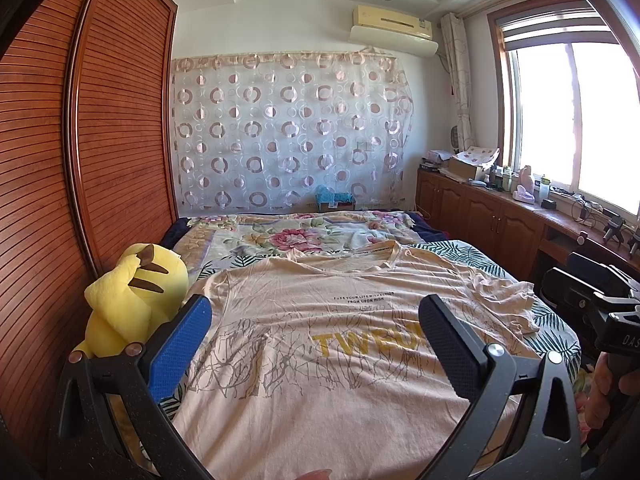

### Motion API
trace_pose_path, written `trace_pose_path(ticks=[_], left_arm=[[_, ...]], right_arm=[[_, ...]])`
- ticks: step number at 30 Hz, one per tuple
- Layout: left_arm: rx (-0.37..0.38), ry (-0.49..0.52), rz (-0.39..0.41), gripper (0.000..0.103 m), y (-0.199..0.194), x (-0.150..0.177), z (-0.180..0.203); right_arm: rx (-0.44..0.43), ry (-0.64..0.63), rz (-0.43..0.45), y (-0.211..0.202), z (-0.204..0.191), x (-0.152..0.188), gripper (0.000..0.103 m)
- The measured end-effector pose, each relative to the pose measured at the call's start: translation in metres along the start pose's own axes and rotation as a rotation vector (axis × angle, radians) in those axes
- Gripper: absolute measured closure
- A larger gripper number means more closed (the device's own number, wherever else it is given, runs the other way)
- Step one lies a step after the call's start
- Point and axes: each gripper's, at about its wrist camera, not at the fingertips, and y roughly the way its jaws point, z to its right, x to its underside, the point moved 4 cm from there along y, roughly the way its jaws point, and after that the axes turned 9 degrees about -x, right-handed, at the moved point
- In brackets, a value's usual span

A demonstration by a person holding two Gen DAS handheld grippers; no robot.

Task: Fold small clothes

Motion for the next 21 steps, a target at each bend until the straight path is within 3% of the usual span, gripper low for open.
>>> trace_pose_path(ticks=[10,21], left_arm=[[-0.009,-0.003,-0.024,0.000,-0.001,-0.004,0.000],[-0.034,0.013,-0.226,0.000,0.050,0.042,-0.017]], right_arm=[[-0.011,0.009,-0.009,0.001,-0.001,0.001,0.000],[-0.044,0.016,-0.092,0.038,0.007,0.018,0.000]])
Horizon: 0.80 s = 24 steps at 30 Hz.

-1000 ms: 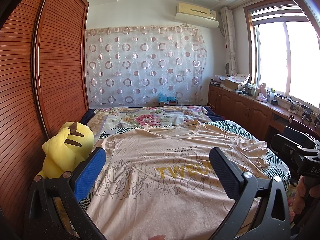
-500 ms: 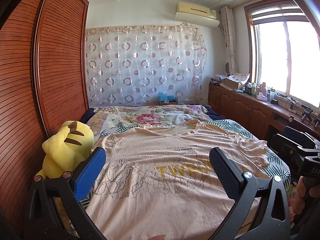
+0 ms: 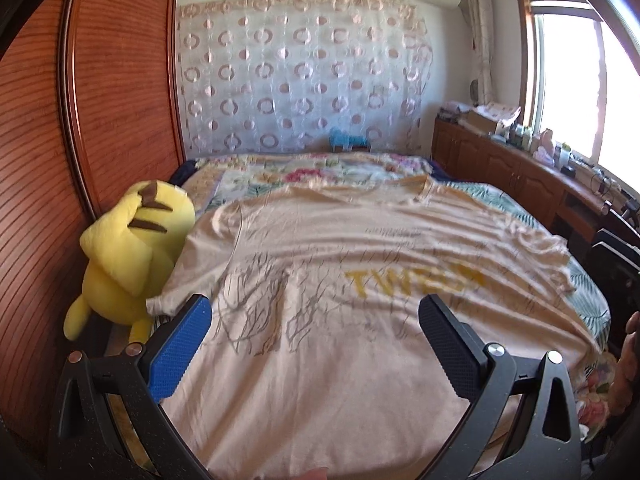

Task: Fold small clothes
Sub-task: 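Grasp the shirt side edge with the left gripper and fold it inward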

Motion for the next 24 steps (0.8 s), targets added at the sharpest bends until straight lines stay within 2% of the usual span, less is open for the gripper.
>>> trace_pose_path(ticks=[5,9,14,18,20,24], left_arm=[[-0.022,-0.001,-0.082,0.000,0.026,0.020,-0.015],[-0.006,-0.017,-0.129,0.000,0.042,0.025,-0.032],[-0.049,-0.013,-0.162,0.000,0.061,0.026,-0.064],[-0.031,-0.035,-0.147,0.000,0.071,0.018,-0.085],[-0.028,-0.048,-0.153,0.003,0.080,0.013,-0.098],[-0.010,-0.054,-0.188,0.016,0.098,0.007,-0.112]], right_arm=[[-0.006,-0.003,-0.050,0.017,0.002,0.002,0.000],[-0.010,-0.019,-0.088,0.030,0.000,0.002,0.000],[-0.032,-0.056,-0.132,0.047,-0.005,-0.003,0.000],[-0.082,-0.056,-0.170,0.067,-0.004,-0.007,0.000],[-0.110,-0.057,-0.192,0.076,-0.003,-0.009,0.002],[-0.178,-0.031,-0.234,0.087,0.003,-0.011,0.006]])
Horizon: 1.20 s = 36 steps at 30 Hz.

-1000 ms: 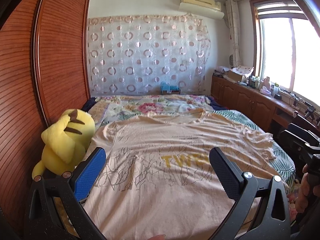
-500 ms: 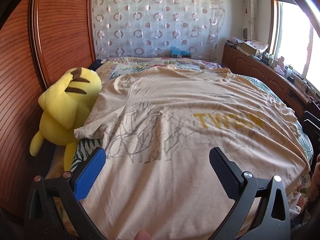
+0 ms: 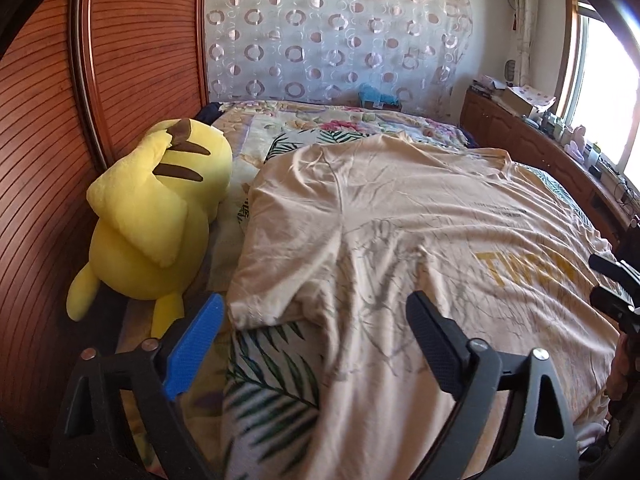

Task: Fold small clothes
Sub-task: 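Grasp the shirt side edge with the left gripper and fold it inward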

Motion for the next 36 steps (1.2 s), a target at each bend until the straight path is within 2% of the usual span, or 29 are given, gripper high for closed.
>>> trace_pose_path(ticks=[3,5,7,11,12,15,16,18,21,23,26,30,32,36], left_arm=[[0.027,-0.022,-0.044,0.029,0.016,-0.004,-0.013],[0.030,-0.046,-0.078,0.037,0.027,-0.004,-0.021],[0.016,-0.054,-0.111,0.049,0.038,-0.003,-0.029],[0.011,-0.044,-0.162,0.056,0.053,0.003,-0.034],[0.019,-0.046,-0.162,0.057,0.053,0.005,-0.034],[0.019,-0.034,-0.155,0.074,0.051,0.004,-0.035],[0.005,-0.017,-0.144,0.081,0.049,0.004,-0.034],[-0.020,0.021,-0.116,0.089,0.046,0.001,-0.033],[-0.036,0.047,-0.089,0.092,0.041,-0.005,-0.032],[-0.069,0.064,-0.040,0.092,0.030,-0.015,-0.031],[-0.063,0.092,0.018,0.092,0.014,-0.028,-0.020],[-0.006,0.127,0.058,0.093,0.002,-0.049,0.008],[0.062,0.151,0.069,0.093,-0.002,-0.059,0.033],[0.143,0.189,0.085,0.093,-0.010,-0.062,0.068]], right_arm=[[-0.020,0.012,-0.019,0.000,0.009,0.000,0.006],[-0.019,0.008,-0.030,-0.003,0.011,0.001,0.006],[-0.008,-0.008,-0.039,0.001,0.010,0.002,0.006],[0.013,-0.039,-0.061,0.000,0.009,0.003,0.006],[0.017,-0.044,-0.065,0.002,0.006,0.001,0.006],[0.016,-0.039,-0.072,0.003,0.007,0.002,0.006],[0.019,-0.038,-0.072,0.002,0.007,0.003,0.006],[0.023,-0.040,-0.075,0.007,0.006,0.000,0.006],[0.033,-0.044,-0.081,0.017,0.003,-0.004,0.006],[0.037,-0.045,-0.078,0.017,0.003,-0.004,0.006],[0.042,-0.048,-0.077,0.019,0.002,-0.005,0.006],[0.052,-0.063,-0.078,0.023,-0.001,-0.006,0.006],[0.059,-0.067,-0.074,0.023,-0.002,-0.005,0.006],[0.056,-0.052,-0.073,0.020,0.001,-0.003,0.006]])
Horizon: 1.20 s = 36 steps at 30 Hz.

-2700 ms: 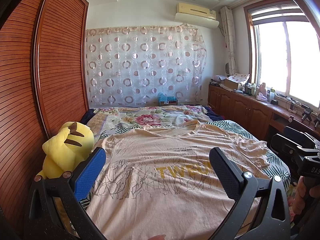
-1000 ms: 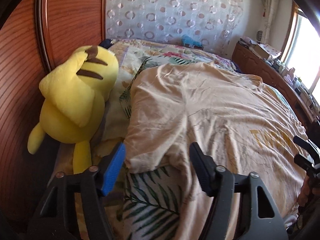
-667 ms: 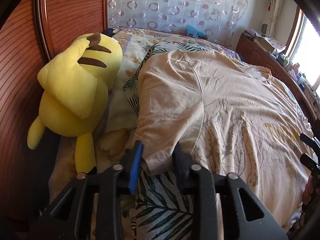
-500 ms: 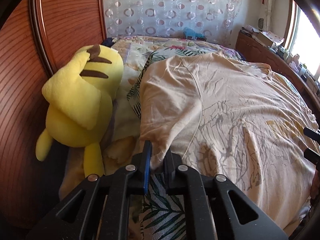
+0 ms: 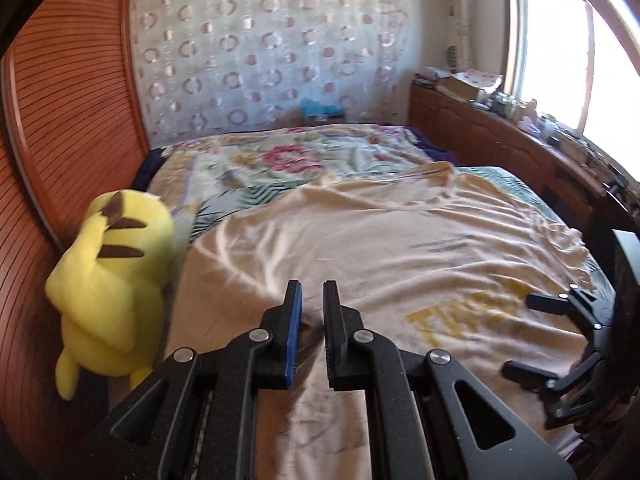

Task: Fold small clothes

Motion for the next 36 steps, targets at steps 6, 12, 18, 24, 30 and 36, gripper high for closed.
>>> trace_pose_path(ticks=[6,12,18,24,30,36], left_arm=[[0.030,0.004,-0.002,0.082,-0.015,0.021,0.005],[-0.022,-0.042,-0.004,0.024,-0.025,0.044,-0.021],[-0.065,-0.103,-0.053,0.022,-0.019,0.080,-0.041],[-0.074,-0.164,-0.029,0.022,-0.038,0.097,-0.057],[-0.083,-0.173,0.029,0.022,-0.065,0.099,-0.063],[-0.106,-0.213,0.058,0.022,-0.078,0.101,-0.077]], right_arm=[[-0.006,0.015,0.001,-0.001,0.003,0.002,0.006],[-0.006,0.011,-0.002,-0.001,0.004,0.001,0.006],[-0.037,0.010,-0.009,-0.002,0.005,0.000,0.007],[-0.104,-0.071,-0.023,0.009,-0.012,-0.021,0.026],[-0.222,-0.204,-0.005,0.046,-0.054,-0.068,0.028],[-0.331,-0.243,-0.084,0.115,-0.090,-0.096,0.033]])
